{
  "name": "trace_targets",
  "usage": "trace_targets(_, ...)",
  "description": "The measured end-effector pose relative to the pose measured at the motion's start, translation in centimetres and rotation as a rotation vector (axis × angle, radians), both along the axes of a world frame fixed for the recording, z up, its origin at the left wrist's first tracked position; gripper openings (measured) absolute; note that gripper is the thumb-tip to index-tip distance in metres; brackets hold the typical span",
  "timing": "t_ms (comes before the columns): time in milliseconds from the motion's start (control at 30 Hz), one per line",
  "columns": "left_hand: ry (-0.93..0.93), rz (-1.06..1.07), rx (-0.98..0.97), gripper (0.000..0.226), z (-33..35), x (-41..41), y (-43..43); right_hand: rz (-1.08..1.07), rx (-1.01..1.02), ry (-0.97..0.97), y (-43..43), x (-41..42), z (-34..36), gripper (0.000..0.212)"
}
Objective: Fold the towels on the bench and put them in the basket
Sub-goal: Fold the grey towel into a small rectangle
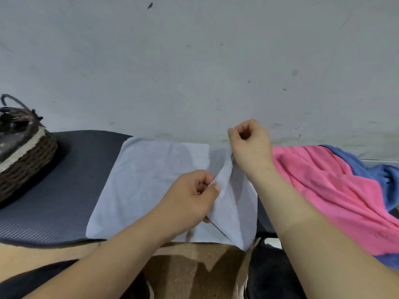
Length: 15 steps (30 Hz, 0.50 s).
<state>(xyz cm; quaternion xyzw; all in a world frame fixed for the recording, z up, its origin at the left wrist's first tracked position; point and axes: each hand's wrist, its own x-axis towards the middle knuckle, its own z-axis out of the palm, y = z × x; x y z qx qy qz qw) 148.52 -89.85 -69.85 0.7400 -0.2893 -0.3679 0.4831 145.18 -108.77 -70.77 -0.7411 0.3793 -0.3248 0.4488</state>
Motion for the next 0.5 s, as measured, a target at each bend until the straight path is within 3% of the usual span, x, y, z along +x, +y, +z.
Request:
trace_targets(200,-0.032,0.100,0.134,0.020,-0.2,6.6,7.7,0.194,0.033,-0.011,7.5,5.9,-0.7,0.015)
trace_targets(500,-0.234,-0.068,0.376,0.044,-1.1,12.5,16.1,0.289,0.069,0.006,16.0,14.0,-2.3,0.016)
